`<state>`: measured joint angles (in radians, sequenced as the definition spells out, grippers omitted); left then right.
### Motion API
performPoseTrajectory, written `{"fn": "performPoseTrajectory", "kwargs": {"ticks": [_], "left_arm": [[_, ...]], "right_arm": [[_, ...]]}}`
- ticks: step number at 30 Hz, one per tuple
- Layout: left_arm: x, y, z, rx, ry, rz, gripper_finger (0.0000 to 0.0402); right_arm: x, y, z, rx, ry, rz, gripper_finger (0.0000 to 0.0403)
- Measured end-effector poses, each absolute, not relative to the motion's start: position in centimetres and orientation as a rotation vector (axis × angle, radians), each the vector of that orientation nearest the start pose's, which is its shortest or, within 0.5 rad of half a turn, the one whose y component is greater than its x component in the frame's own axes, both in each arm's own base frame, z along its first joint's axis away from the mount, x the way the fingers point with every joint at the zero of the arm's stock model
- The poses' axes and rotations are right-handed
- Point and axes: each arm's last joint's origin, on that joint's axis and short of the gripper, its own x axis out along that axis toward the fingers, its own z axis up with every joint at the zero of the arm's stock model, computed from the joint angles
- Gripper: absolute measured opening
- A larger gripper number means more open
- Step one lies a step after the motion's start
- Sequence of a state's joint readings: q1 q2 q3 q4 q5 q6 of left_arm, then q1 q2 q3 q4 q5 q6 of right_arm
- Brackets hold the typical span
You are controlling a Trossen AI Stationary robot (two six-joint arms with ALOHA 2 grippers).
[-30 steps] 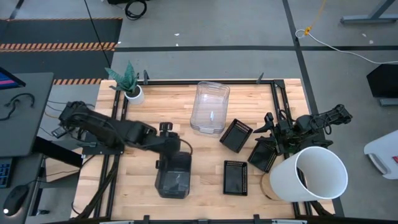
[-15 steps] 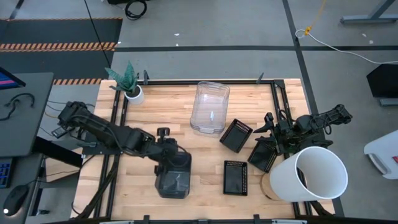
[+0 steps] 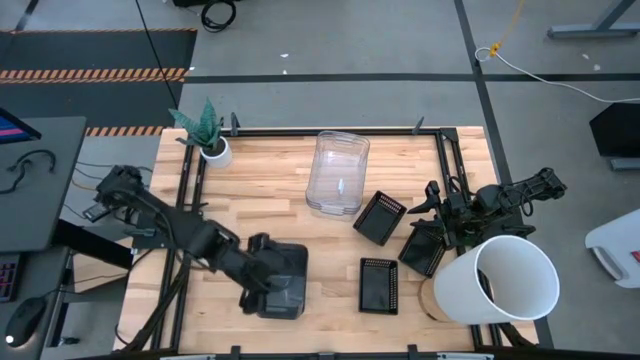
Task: Stack baskets by color
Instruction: Stack the right transparent black bin on top of the left transparent black bin
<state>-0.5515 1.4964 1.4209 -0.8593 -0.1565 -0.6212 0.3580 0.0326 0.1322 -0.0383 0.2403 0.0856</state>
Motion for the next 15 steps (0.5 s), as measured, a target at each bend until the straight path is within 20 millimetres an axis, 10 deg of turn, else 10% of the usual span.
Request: {"fn": "performPoseTrajectory", "kwargs": {"ticks": [15], "left_arm": [[27.8, -19.5, 31.1, -0.354, 1.115, -0.157, 0.0241]], "right_arm": [[8.6, 2.5, 20.2, 0.104, -0.054, 0.120, 0.0161]]}}
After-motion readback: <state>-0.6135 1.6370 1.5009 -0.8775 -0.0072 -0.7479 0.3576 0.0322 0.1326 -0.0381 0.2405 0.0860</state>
